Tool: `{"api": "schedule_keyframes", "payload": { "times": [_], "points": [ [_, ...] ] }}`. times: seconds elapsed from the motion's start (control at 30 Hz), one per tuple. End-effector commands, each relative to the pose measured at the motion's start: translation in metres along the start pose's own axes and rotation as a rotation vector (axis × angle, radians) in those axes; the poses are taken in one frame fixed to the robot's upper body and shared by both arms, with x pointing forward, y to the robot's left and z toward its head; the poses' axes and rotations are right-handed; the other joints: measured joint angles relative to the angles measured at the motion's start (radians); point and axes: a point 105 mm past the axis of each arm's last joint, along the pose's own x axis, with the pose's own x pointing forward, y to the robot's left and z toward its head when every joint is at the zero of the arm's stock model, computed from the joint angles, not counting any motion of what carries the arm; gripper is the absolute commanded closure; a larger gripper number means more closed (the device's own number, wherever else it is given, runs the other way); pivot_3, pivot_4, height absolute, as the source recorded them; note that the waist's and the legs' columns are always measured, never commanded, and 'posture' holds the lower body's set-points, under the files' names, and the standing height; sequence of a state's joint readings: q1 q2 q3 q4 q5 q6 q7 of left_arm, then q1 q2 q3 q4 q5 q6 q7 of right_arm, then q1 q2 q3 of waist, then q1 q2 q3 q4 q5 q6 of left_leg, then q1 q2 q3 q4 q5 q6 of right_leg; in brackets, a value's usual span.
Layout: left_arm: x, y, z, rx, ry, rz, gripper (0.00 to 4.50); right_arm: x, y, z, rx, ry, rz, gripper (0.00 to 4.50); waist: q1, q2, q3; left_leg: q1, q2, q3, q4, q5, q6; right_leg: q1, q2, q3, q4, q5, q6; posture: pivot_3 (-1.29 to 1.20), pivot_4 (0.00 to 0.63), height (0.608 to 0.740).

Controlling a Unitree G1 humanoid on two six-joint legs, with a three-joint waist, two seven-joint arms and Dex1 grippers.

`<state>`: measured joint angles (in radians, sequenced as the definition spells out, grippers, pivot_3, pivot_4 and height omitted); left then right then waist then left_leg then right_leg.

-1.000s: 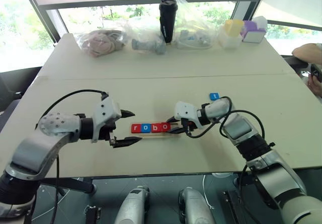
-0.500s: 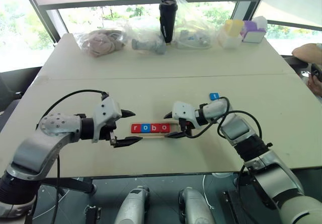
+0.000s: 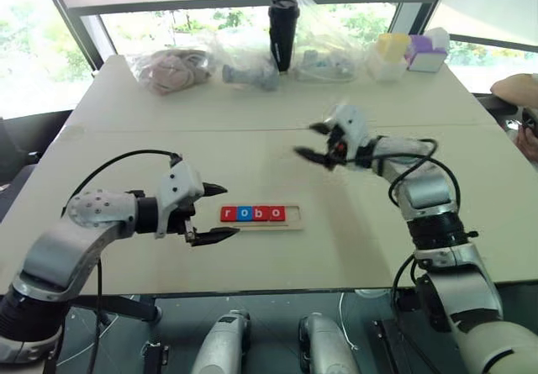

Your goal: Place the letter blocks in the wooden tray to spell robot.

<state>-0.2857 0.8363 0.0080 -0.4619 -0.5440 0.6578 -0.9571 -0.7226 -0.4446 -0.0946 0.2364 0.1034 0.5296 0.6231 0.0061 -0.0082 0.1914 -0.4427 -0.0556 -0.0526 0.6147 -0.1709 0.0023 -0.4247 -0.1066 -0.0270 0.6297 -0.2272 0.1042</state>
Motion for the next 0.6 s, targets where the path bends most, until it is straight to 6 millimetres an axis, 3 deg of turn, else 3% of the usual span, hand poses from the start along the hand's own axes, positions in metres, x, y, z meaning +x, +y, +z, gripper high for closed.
{"api": "schedule_keyframes", "payload": {
  "times": [0.03, 0.27, 0.6],
  "points": [
    [-0.005, 0.002, 0.022, 0.042, -0.068, 0.015, 0.00, -0.014, -0.022, -0.009, 0.131, 0.006, -0.201, 1.03, 0.002, 0.000, 0.000, 0.000, 0.000, 0.000, 0.000, 0.000, 0.000, 0.000, 0.000, 0.000, 0.000, 0.000, 0.000, 0.00, 0.150, 0.740],
    [0.002, 0.006, 0.024, 0.021, -0.087, 0.018, 0.00, -0.016, -0.023, -0.043, 0.192, 0.124, -0.399, 1.03, -0.022, 0.001, 0.000, 0.001, 0.001, 0.001, 0.000, 0.001, 0.001, -0.001, 0.002, 0.001, 0.001, 0.000, -0.001, 0.00, 0.150, 0.740],
    [0.006, 0.009, 0.024, 0.032, -0.090, 0.022, 0.00, -0.002, -0.011, -0.059, 0.298, 0.163, -0.414, 1.03, -0.021, 0.001, 0.000, 0.001, 0.001, 0.001, 0.000, 0.001, 0.001, 0.000, 0.002, 0.001, 0.001, 0.001, 0.000, 0.00, 0.150, 0.740]
  ]
}}
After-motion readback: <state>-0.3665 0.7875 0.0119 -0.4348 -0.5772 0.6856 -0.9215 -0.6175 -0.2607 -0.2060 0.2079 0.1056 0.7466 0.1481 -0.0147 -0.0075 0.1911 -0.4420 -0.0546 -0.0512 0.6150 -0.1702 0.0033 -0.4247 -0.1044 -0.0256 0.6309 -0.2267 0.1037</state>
